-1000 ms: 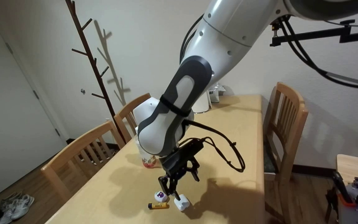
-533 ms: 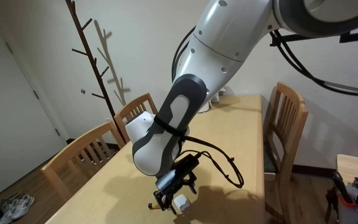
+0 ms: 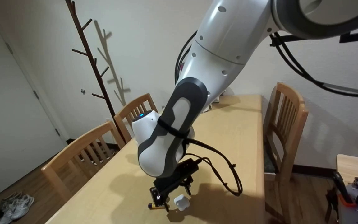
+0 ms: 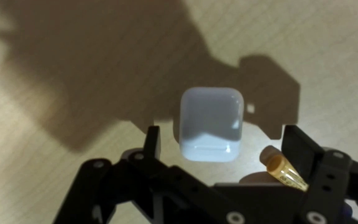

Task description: Pick the white object on the table and put it in the bag

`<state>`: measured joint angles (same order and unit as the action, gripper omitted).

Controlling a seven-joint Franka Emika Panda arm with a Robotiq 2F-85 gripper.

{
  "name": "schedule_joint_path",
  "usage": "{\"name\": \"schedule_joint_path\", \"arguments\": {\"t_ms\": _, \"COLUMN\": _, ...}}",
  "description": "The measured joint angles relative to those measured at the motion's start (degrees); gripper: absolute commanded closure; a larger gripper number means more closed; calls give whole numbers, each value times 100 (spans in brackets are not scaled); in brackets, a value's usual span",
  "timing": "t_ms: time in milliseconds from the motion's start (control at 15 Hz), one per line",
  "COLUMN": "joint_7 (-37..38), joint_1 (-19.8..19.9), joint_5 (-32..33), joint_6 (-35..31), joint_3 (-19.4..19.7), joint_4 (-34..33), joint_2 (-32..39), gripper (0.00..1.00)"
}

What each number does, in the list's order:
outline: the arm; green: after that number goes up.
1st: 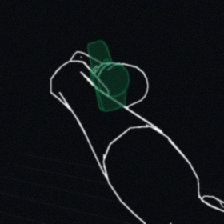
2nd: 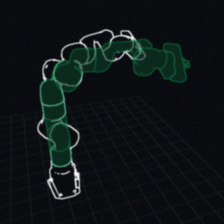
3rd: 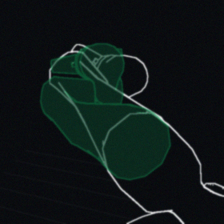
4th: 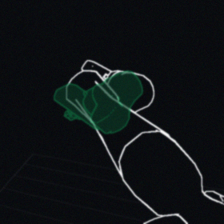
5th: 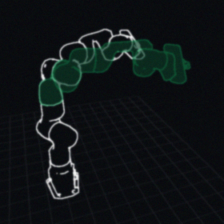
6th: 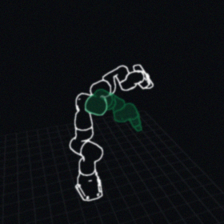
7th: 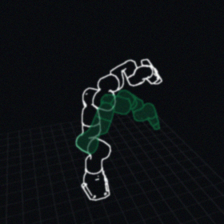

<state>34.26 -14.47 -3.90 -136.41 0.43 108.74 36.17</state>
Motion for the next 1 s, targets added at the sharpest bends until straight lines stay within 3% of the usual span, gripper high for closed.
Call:
{"name": "schedule_joint_path", "arguments": {"t_ms": 67, "joint_7": -57, "joint_1": 36, "joint_5": -102, "joint_6": -93, "joint_3": -57, "joint_4": 36, "joint_2": 15, "gripper": 25}}
{"name": "schedule_joint_path", "arguments": {"t_ms": 133, "joint_7": -131, "joint_1": 85, "joint_5": -206, "joint_6": -145, "joint_3": -129, "joint_4": 57, "joint_2": 36, "gripper": 26}}
{"name": "schedule_joint_path", "arguments": {"t_ms": 600, "joint_7": -483, "joint_1": 244, "joint_5": -652, "joint_6": -166, "joint_3": -311, "joint_4": 88, "joint_2": 23, "gripper": 72}}
{"name": "schedule_joint_path", "arguments": {"t_ms": 867, "joint_7": -560, "joint_1": 247, "joint_5": -670, "joint_6": -77, "joint_3": -319, "joint_4": 71, "joint_2": 2, "gripper": 75}}
{"name": "schedule_joint_path", "arguments": {"t_ms": 1000, "joint_7": -567, "joint_1": 142, "joint_5": -352, "joint_6": 368, "joint_3": -268, "joint_4": -29, "joint_2": 4, "gripper": 75}}
